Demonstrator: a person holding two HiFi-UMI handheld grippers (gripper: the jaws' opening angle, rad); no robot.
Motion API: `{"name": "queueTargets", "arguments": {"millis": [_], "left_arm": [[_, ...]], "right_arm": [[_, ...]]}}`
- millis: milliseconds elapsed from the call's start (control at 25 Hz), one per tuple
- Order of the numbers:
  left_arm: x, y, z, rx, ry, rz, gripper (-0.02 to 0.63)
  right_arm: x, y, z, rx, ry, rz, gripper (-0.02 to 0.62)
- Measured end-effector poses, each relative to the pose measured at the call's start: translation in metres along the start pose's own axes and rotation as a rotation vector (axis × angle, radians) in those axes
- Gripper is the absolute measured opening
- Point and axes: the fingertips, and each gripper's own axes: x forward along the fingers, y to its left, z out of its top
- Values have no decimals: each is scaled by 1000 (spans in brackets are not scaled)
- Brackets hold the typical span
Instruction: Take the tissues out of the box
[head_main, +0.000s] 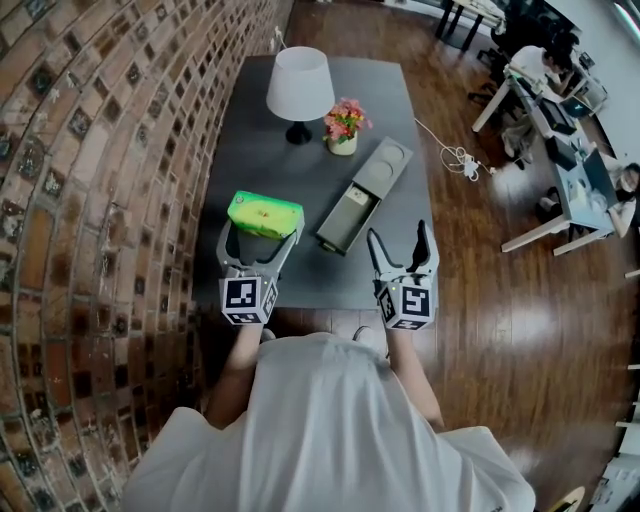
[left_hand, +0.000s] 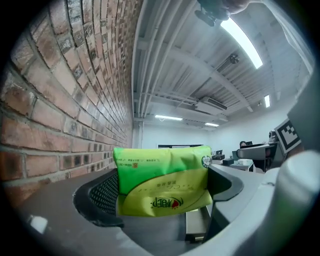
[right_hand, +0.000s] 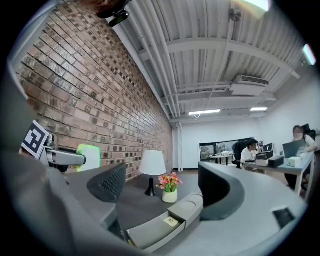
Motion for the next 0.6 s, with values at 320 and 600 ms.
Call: {"name": "queueTargets", "arguments": {"millis": [320, 600], "left_arm": [[11, -6, 1, 18, 6, -29, 528], [18, -12, 3, 50, 7, -49, 528]], "right_arm": [[3, -6, -3, 6, 7, -10, 460], [8, -8, -4, 9, 8, -3, 459]]}}
